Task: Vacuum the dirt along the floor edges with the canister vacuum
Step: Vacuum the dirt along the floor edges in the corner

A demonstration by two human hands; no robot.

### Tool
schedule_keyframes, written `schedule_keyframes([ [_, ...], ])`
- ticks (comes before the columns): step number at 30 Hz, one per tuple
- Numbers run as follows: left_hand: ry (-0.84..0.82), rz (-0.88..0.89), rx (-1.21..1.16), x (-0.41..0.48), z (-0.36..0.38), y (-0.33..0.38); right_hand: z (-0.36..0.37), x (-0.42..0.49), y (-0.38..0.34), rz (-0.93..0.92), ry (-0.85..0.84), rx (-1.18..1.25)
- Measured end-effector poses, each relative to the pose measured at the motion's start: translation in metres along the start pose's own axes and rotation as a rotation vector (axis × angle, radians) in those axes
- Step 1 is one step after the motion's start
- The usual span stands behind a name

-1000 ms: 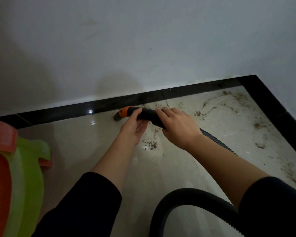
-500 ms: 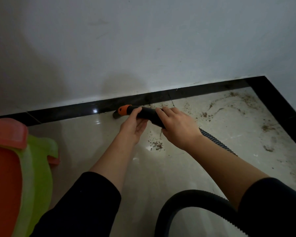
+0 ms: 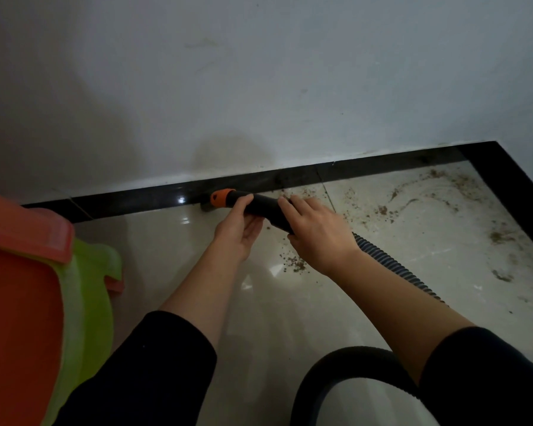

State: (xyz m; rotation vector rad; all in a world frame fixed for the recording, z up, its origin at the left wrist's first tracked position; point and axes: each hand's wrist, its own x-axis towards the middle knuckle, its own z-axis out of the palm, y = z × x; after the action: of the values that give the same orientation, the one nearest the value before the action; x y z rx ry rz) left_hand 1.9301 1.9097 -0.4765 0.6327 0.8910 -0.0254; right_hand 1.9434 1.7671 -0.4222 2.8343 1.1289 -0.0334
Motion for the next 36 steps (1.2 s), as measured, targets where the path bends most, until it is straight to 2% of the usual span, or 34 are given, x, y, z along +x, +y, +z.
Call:
schedule_keyframes([
  [14,0.03,0.016,-0.004,0.003,-0.015,0.008,0.012,0.008,-0.014,-0.005,0.043,-0.026],
  [36,-0.023,-0.013,0.041,0.008,0.022,-0.016,0.008,-0.01,0.023,0.055,0.042,-0.043],
])
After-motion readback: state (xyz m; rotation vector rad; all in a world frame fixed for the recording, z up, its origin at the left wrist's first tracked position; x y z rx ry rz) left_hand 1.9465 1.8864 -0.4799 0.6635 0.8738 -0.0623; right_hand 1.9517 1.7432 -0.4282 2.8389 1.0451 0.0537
